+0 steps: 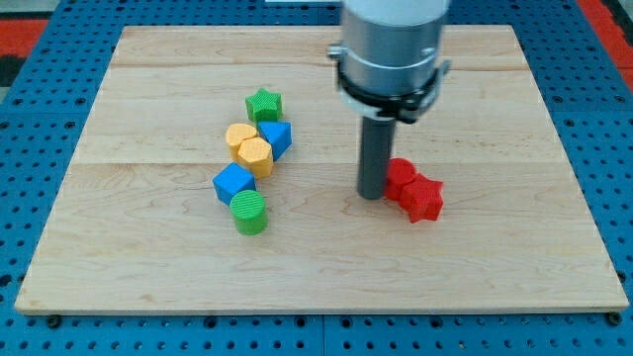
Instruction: Push the green circle to the top center
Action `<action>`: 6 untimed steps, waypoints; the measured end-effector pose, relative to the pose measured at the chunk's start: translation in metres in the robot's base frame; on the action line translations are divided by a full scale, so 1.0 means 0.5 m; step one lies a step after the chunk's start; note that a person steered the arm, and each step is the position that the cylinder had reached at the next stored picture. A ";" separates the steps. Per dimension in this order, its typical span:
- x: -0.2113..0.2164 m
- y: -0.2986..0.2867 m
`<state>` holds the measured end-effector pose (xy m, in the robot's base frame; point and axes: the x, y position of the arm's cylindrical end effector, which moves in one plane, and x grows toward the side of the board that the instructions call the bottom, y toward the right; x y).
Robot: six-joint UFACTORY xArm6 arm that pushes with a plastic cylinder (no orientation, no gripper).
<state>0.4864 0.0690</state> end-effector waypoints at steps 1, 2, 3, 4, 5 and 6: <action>0.099 -0.026; 0.192 -0.106; 0.195 -0.307; 0.157 -0.384; 0.059 -0.348; 0.000 -0.231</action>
<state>0.4866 -0.0466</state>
